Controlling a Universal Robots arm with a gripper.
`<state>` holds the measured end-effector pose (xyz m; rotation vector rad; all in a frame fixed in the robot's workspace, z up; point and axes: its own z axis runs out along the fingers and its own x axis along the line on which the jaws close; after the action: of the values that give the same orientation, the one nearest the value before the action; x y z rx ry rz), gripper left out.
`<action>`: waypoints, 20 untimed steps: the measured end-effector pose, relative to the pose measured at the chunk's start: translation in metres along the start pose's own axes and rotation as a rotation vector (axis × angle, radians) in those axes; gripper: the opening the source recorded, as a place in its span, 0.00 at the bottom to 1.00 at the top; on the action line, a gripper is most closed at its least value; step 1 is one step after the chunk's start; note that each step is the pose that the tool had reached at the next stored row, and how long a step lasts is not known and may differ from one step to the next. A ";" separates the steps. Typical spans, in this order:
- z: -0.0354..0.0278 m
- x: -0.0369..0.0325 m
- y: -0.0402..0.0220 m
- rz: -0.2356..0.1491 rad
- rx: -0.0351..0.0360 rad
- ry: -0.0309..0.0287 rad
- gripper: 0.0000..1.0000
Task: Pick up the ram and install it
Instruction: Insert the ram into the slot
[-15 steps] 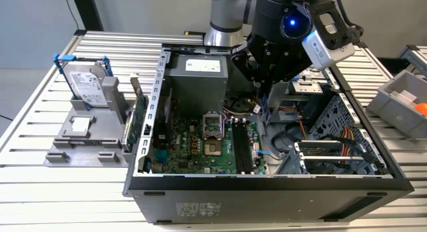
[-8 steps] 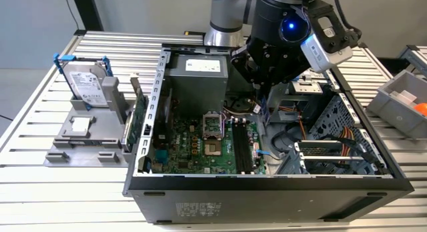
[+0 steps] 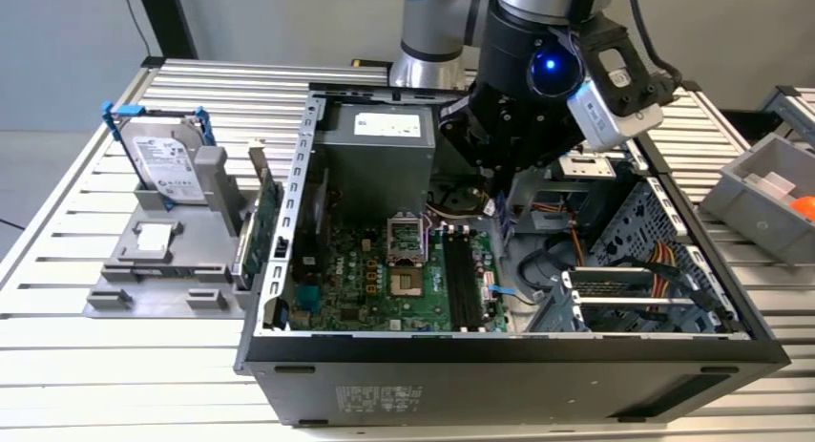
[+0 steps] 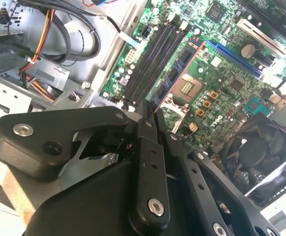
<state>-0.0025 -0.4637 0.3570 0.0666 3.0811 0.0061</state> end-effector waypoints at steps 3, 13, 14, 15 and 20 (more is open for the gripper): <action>0.0047 0.0003 0.0000 0.002 0.0001 0.0000 0.00; 0.0173 0.0010 -0.0001 0.001 0.0230 -0.0010 0.00; 0.0184 0.0011 -0.0001 0.001 0.0249 -0.0006 0.00; 0.0195 0.0011 -0.0001 0.001 0.0269 0.0001 0.00; 0.0256 0.0015 0.0002 0.000 0.0318 0.0062 0.00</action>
<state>-0.0025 -0.4634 0.3313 0.0687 3.0877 -0.0428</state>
